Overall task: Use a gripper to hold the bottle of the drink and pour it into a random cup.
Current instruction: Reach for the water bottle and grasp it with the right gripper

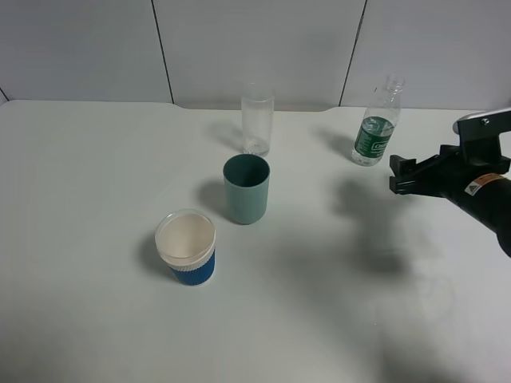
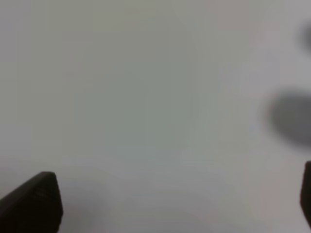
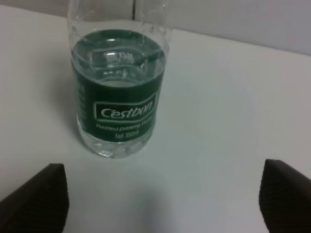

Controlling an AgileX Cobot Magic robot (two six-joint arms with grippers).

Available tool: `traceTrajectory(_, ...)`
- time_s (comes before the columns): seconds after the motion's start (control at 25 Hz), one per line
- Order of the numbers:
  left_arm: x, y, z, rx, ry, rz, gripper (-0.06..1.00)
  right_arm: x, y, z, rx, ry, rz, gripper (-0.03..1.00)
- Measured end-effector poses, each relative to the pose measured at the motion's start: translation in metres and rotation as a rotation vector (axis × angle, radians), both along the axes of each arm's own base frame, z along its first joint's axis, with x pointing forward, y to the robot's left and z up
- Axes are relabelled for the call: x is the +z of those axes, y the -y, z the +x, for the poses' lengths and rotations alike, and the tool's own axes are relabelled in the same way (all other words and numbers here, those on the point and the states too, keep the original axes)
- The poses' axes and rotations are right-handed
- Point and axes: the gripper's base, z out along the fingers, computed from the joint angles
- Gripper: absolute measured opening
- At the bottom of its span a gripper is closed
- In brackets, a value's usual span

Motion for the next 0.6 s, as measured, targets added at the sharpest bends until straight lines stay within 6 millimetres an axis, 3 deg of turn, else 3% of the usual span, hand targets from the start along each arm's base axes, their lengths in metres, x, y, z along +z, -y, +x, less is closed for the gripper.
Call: traceTrajectory(0.6,0.0,0.0,0.0,0.0,0.0,0.0,0.99,-0.021,-0.008,0.05,0.067,-0.009,0.012,0.78)
